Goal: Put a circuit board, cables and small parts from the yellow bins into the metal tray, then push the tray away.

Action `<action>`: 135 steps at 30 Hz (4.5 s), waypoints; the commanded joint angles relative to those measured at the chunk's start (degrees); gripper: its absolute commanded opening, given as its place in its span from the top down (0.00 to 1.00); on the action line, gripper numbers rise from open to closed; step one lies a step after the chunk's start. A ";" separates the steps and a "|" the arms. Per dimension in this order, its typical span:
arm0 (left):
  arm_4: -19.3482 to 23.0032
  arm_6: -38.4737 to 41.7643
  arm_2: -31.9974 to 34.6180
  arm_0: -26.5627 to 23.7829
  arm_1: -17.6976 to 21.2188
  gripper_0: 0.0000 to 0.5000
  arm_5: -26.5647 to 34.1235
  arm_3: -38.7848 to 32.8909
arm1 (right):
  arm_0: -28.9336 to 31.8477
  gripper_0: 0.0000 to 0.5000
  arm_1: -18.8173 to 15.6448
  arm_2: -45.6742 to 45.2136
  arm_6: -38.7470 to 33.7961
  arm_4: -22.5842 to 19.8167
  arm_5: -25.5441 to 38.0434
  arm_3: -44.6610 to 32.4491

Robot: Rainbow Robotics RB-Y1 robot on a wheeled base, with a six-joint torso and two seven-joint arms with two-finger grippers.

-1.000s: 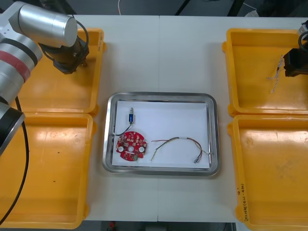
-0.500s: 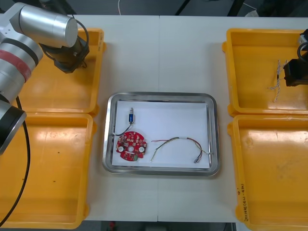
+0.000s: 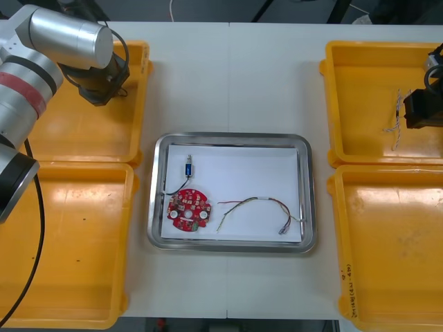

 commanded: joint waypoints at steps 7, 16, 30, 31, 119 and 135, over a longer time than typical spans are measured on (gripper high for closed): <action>2.84 0.91 0.23 -2.48 2.18 1.00 6.39 -4.75 | 1.51 1.00 1.19 -1.80 -2.57 1.55 0.42 -3.81; 5.39 0.04 2.95 -2.48 6.39 1.00 13.69 -9.94 | 1.51 0.00 1.19 -1.89 -2.31 1.99 0.42 -3.81; 11.19 -5.33 6.03 -2.39 15.01 1.00 24.94 -16.97 | 1.42 0.00 1.19 -3.65 -2.04 1.99 0.77 -4.43; 11.63 -5.94 6.03 -2.39 15.71 1.00 26.08 -17.67 | 1.51 0.00 1.10 -3.73 -2.31 1.99 0.77 -4.69; 26.40 -25.80 5.85 14.84 17.64 1.00 48.05 -69.79 | -22.84 0.00 3.91 -3.73 -0.29 12.89 -29.11 47.16; 26.22 -25.89 5.76 14.84 17.64 1.00 48.05 -69.79 | -21.43 0.00 3.91 -3.73 -0.46 13.07 -29.03 47.16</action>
